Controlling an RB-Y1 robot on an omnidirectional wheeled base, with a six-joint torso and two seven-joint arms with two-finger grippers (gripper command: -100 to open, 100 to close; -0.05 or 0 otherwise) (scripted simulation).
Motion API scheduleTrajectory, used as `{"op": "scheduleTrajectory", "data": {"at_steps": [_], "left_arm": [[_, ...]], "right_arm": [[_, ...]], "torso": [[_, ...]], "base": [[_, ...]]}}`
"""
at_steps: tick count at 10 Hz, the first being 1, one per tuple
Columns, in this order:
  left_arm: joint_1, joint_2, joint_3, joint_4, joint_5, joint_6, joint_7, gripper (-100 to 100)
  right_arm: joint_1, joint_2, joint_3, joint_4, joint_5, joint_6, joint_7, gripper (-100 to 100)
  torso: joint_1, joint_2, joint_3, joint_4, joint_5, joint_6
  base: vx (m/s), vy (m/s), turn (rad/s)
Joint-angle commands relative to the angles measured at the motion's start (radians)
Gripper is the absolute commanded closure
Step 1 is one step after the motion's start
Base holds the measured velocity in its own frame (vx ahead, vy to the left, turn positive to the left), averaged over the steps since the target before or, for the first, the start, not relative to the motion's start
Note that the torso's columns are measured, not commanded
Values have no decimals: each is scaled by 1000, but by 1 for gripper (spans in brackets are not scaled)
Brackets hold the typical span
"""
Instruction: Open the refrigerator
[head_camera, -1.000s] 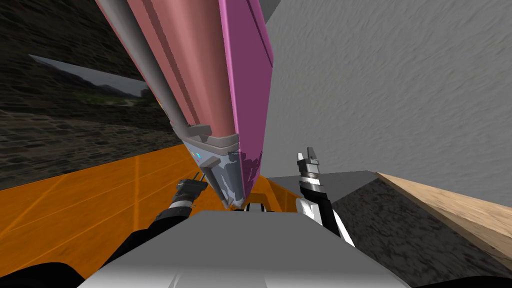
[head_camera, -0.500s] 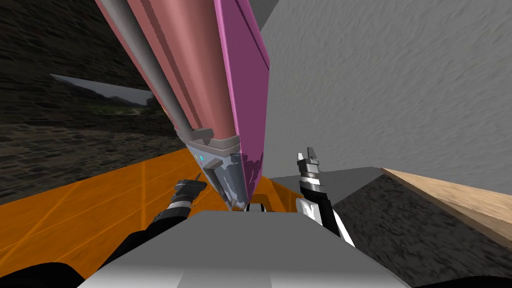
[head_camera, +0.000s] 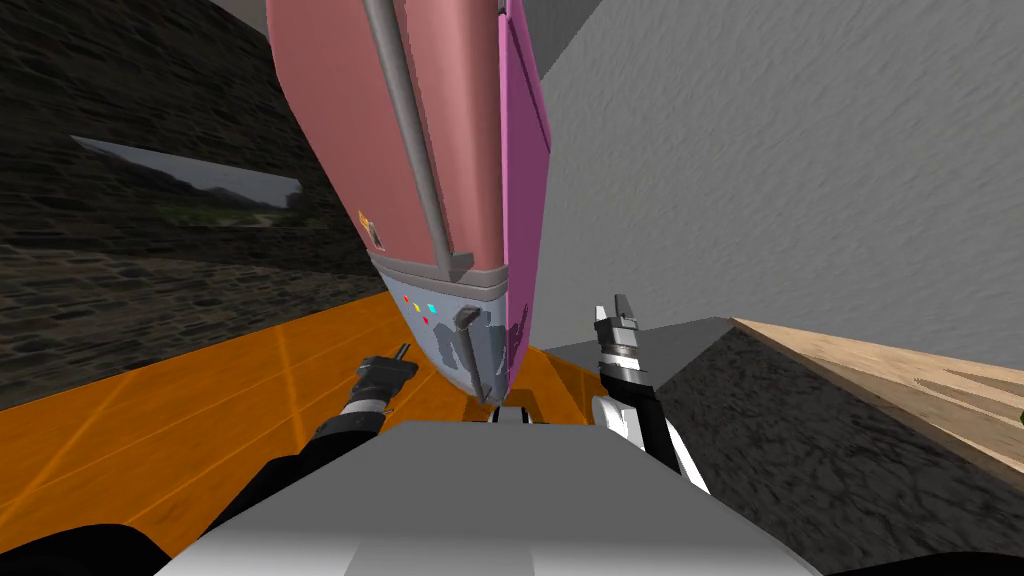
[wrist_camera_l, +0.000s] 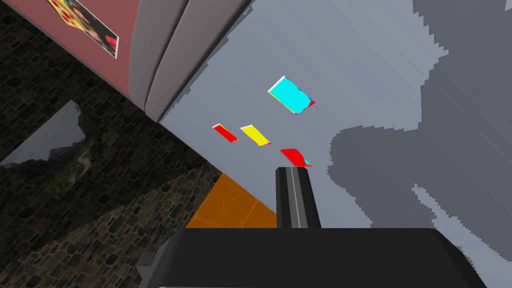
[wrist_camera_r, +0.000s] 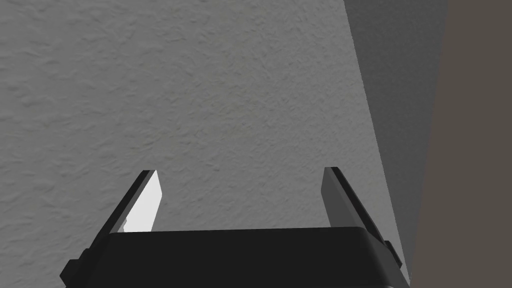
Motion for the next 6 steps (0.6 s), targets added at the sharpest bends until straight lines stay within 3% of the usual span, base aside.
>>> {"op": "scheduleTrajectory", "data": {"at_steps": [1,6], "left_arm": [[-9,43,-16,1,14,1,3,100],[-18,83,-32,2,27,3,5,100]], "right_arm": [[0,0,0,0,0,0,0,0],[0,0,0,0,0,0,0,0]], "torso": [[2,2,1,0,0,0],[4,-2,-1,-1,1,0]], "base": [[-239,261,-150],[-177,232,-77]]}}
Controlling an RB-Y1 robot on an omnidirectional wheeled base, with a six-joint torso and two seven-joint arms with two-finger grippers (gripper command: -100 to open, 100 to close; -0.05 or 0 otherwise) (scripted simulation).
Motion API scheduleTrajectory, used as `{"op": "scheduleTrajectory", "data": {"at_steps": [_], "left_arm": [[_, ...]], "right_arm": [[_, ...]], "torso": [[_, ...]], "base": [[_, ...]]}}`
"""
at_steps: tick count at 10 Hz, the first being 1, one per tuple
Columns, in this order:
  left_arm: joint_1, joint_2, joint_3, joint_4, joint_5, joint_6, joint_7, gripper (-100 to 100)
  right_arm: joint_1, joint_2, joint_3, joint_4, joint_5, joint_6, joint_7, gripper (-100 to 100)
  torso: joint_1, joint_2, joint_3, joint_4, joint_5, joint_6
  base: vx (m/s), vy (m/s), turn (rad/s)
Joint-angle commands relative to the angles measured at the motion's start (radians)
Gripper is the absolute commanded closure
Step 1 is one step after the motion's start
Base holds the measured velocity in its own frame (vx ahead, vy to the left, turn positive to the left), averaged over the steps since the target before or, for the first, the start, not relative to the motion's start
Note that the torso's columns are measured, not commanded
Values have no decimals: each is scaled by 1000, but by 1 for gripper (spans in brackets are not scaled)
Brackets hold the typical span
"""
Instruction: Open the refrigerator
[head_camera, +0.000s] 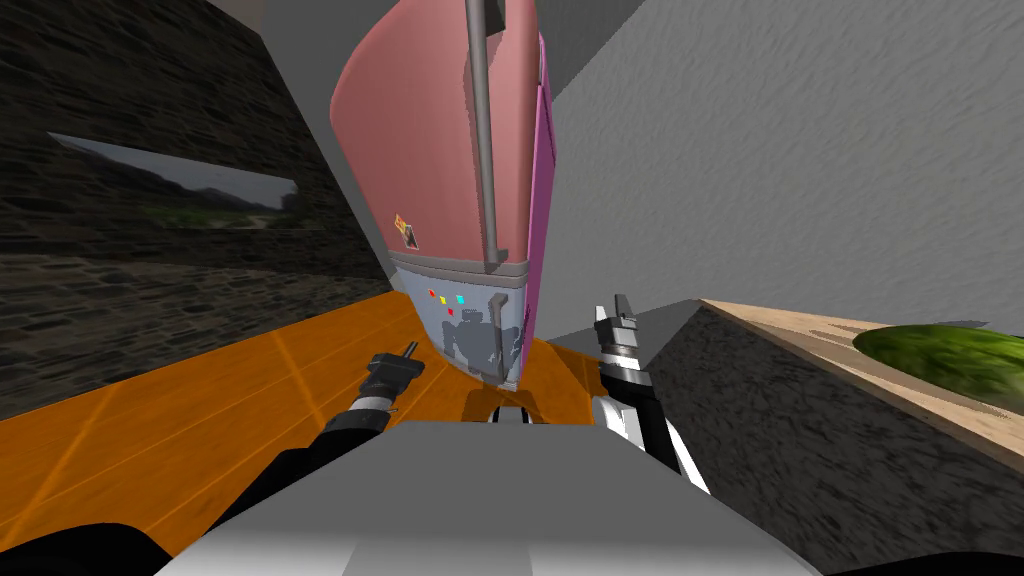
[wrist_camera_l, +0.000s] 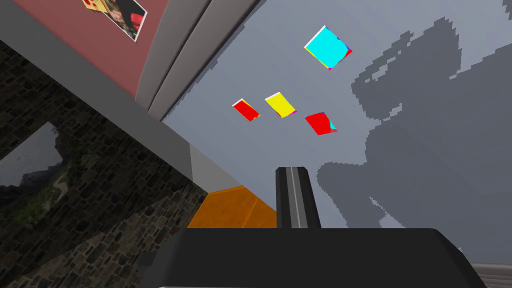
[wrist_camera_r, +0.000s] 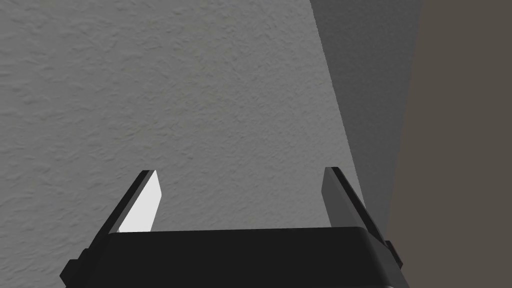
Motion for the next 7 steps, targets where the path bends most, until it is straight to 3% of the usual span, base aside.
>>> {"op": "scheduleTrajectory", "data": {"at_steps": [1,5,6,7], "left_arm": [[-7,30,-9,1,11,2,3,100],[-17,70,-25,2,23,3,5,100],[-12,64,-22,3,21,-1,5,100],[-1,75,7,24,41,6,18,-100]], "right_arm": [[0,0,0,0,0,0,0,0],[0,0,0,0,0,0,0,0],[0,0,0,0,0,0,0,0],[0,0,0,0,0,0,0,0]], "torso": [[-3,1,1,0,-1,0],[-1,1,1,0,0,0],[1,2,1,1,0,0],[-5,-3,-1,0,-1,0]], "base": [[-204,193,-152],[-187,222,-78],[-98,125,-42],[47,-47,26]]}}
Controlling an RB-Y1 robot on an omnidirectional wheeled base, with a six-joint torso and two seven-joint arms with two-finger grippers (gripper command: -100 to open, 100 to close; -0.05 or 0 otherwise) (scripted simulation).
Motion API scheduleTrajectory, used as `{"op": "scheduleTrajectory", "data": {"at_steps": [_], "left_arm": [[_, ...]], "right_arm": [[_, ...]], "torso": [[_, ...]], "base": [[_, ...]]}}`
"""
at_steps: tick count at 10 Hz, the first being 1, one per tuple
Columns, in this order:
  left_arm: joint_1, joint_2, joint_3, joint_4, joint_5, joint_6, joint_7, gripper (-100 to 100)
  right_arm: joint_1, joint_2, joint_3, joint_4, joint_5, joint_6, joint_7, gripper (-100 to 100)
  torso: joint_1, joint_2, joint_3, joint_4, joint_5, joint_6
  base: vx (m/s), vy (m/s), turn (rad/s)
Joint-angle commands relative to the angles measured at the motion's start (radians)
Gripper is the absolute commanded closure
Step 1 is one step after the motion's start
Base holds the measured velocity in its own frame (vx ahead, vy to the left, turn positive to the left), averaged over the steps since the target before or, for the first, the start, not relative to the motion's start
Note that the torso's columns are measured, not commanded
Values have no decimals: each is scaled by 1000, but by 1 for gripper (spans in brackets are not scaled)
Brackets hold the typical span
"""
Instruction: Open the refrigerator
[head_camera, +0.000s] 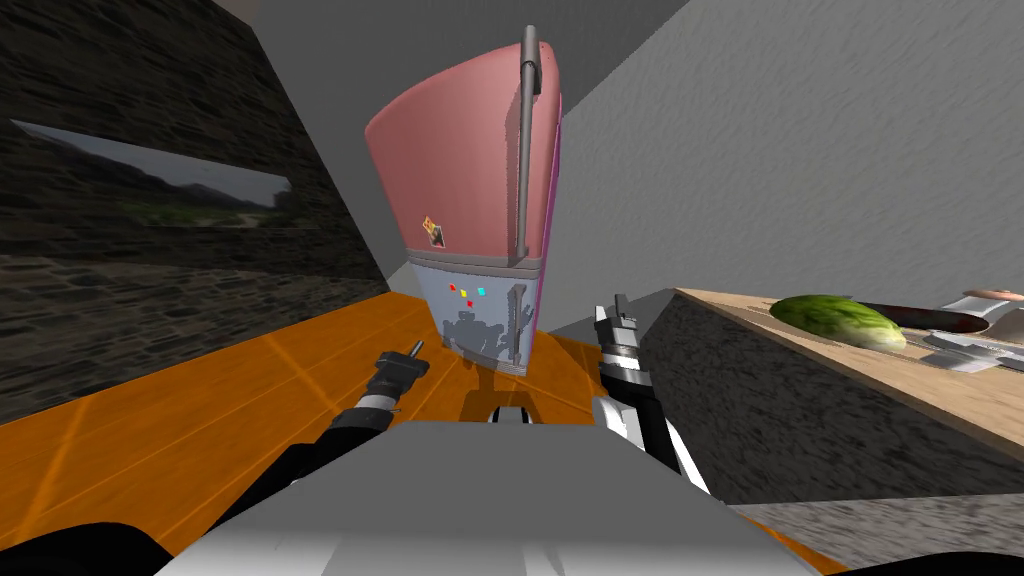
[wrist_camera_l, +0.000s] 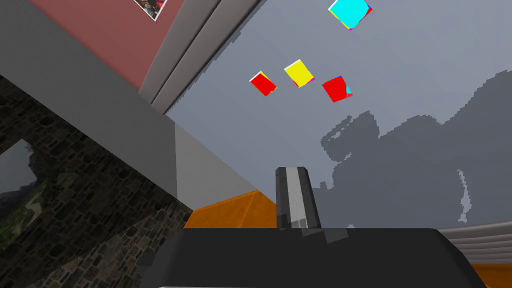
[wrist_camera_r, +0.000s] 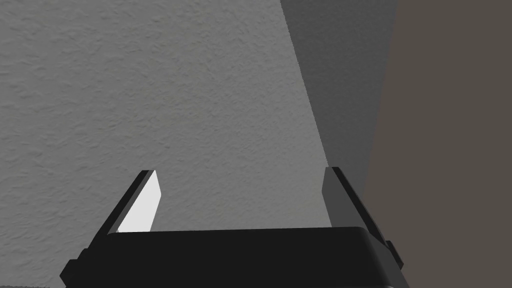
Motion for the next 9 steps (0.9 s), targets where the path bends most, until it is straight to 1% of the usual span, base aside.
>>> {"op": "scheduleTrajectory", "data": {"at_steps": [1,2,3,5,8,9], "left_arm": [[14,13,41,24,26,11,18,-100],[21,21,66,29,41,18,29,-100],[25,25,81,31,49,22,35,-100],[33,34,111,35,66,30,48,-100],[43,48,159,45,92,43,67,-100],[49,58,193,51,109,52,80,-100]], "right_arm": [[0,0,0,0,0,0,0,0],[0,0,0,0,0,0,0,0],[1,1,0,0,0,0,0,0],[0,0,0,0,0,0,0,0],[0,0,0,0,0,0,0,0],[0,0,0,0,0,0,0,0]], "torso": [[-7,-6,-4,-2,-2,0],[-5,-5,-4,-2,-2,0],[-3,-2,-2,-1,-1,0],[10,6,3,1,2,0],[7,7,4,2,1,0],[7,5,3,1,1,0]], "base": [[98,-114,27],[136,-185,23],[118,-184,30],[118,-137,19],[88,-132,21],[130,-163,27]]}}
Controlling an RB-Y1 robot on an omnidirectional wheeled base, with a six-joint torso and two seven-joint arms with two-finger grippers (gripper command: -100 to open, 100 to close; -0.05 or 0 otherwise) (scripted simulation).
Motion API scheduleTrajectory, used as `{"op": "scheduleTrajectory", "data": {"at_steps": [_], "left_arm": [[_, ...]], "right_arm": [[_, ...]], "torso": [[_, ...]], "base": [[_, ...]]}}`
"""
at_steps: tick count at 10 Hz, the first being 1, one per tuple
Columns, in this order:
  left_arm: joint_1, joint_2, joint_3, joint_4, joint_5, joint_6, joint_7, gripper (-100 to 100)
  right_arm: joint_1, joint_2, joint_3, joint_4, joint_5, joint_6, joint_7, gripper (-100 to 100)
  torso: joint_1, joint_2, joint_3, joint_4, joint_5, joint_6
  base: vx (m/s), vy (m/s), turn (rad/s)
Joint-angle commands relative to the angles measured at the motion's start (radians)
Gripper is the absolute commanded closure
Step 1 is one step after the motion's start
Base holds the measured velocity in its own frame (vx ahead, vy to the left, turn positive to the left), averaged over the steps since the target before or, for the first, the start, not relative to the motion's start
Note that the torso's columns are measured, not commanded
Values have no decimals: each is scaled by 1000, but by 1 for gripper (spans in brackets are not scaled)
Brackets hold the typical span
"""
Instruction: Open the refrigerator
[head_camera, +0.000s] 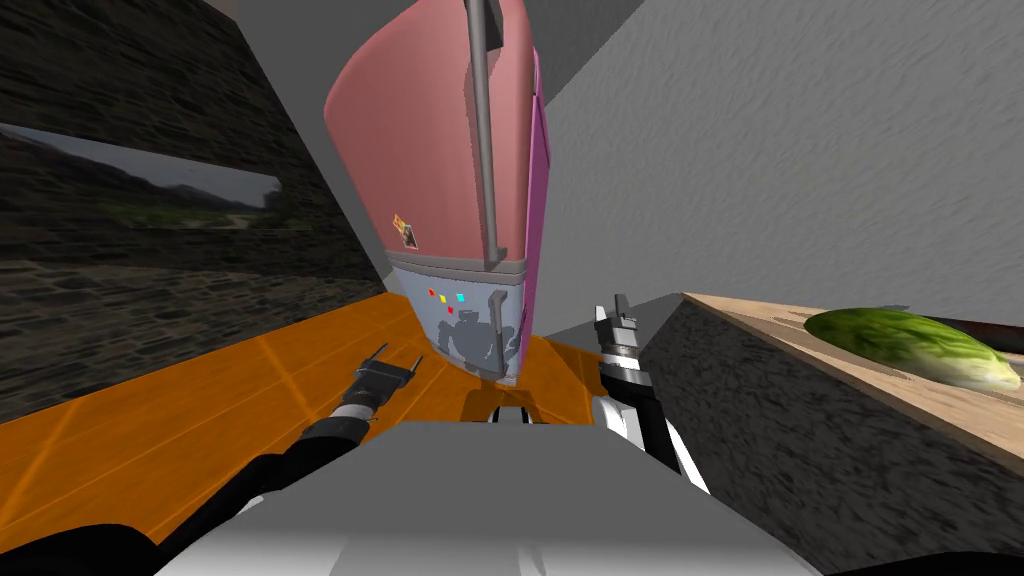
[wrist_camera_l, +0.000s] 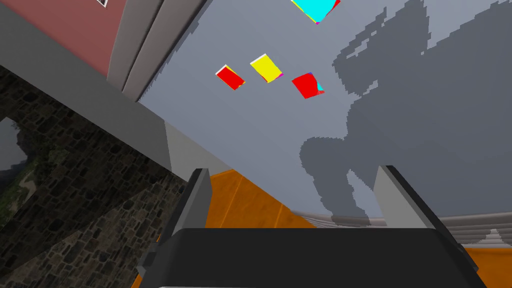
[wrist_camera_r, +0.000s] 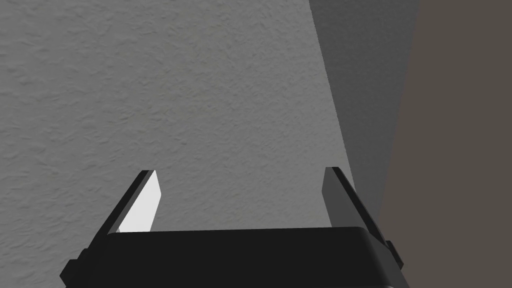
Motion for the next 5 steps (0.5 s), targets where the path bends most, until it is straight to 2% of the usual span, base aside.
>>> {"op": "scheduleTrajectory", "data": {"at_steps": [1,3,4,5], "left_arm": [[23,21,57,7,33,9,25,-100],[32,32,93,15,53,19,40,-100],[43,43,130,22,75,29,56,-100],[49,49,149,25,87,34,64,-100]], "right_arm": [[0,0,0,0,0,0,0,0],[0,0,0,0,0,0,0,0],[0,0,0,0,0,0,0,0],[0,0,0,0,0,0,0,0]], "torso": [[-3,-2,-1,-1,-1,0],[-2,0,0,0,-1,0],[0,2,1,0,0,0],[-2,0,0,0,0,0]], "base": [[136,-185,43],[92,-172,24],[125,-210,28],[185,-223,41]]}}
